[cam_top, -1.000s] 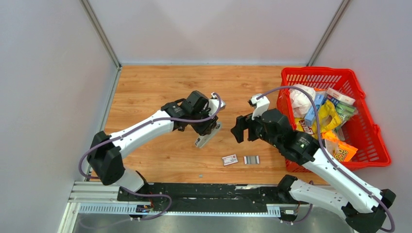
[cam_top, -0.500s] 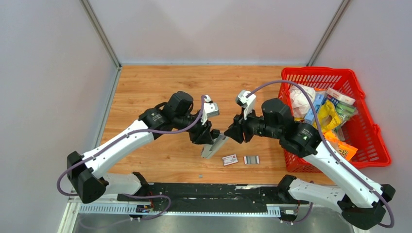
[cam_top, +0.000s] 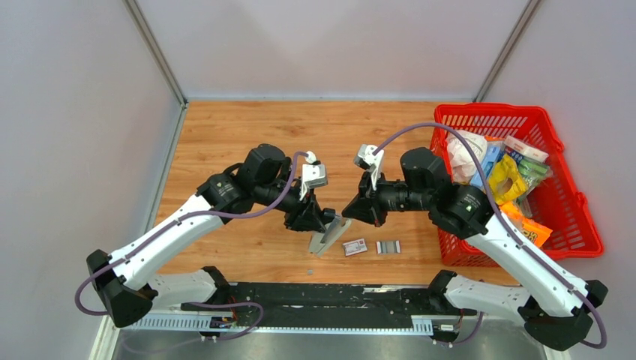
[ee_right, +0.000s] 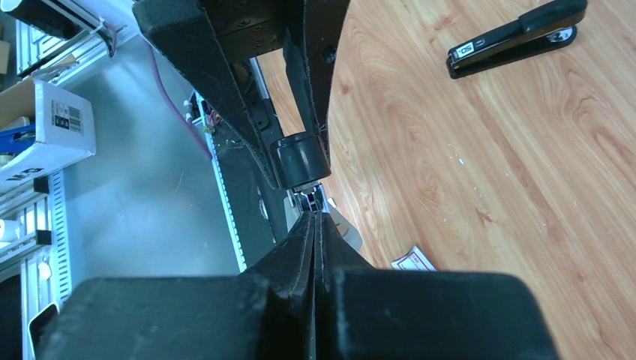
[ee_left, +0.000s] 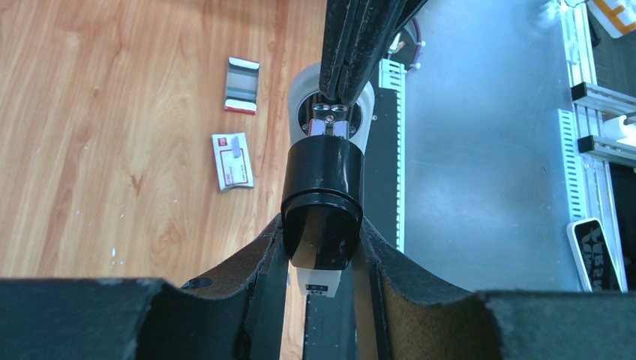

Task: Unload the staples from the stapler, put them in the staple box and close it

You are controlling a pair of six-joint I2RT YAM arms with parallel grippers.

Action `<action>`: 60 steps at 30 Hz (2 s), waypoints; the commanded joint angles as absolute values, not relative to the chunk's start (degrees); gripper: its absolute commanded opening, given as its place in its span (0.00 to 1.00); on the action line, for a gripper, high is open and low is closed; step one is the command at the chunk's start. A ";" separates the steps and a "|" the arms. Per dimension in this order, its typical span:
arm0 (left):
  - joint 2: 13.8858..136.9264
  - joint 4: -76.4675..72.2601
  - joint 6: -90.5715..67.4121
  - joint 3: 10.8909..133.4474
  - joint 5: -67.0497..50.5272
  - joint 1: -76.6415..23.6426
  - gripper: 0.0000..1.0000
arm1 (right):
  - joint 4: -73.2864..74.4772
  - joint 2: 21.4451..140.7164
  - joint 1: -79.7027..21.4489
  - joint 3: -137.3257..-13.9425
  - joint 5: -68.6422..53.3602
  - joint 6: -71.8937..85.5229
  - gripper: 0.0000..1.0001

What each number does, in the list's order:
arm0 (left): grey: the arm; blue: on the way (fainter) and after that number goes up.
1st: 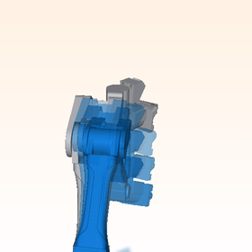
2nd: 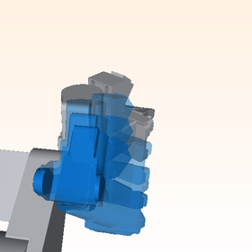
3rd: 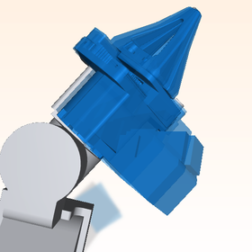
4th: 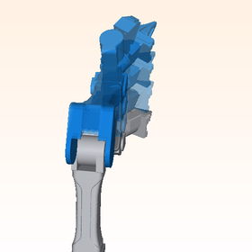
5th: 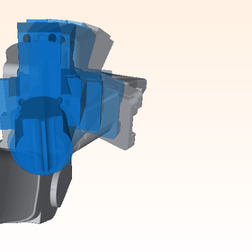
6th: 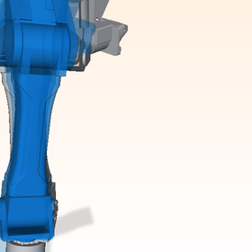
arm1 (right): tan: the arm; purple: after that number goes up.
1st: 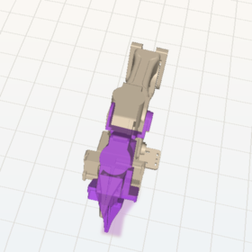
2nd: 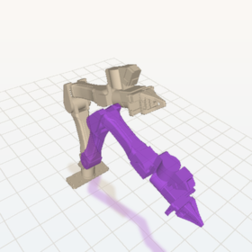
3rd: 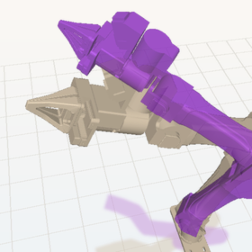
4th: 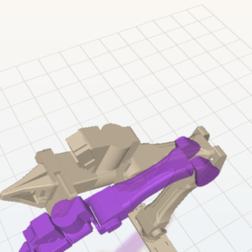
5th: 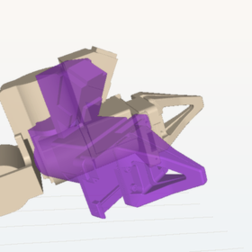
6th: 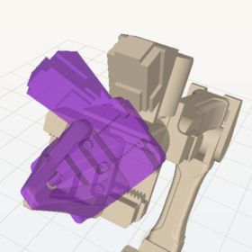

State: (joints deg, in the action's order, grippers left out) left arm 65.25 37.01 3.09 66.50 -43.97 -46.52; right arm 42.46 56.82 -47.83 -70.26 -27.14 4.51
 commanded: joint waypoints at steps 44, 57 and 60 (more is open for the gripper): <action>61.43 25.66 -2.46 66.36 -46.06 -47.02 0.00 | 41.05 48.69 -48.78 -66.00 -24.35 6.68 0.00; 61.08 26.11 -2.37 66.18 -43.24 -47.02 0.00 | 36.39 53.26 -48.69 -68.29 -25.48 8.00 0.00; 61.00 26.19 -2.55 66.01 -43.59 -47.02 0.00 | 35.51 54.14 -48.87 -68.29 -25.75 8.35 0.00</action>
State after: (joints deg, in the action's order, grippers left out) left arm 62.13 30.22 -2.24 65.65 -42.06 -46.81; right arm 39.44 53.60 -48.36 -66.37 -25.12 7.51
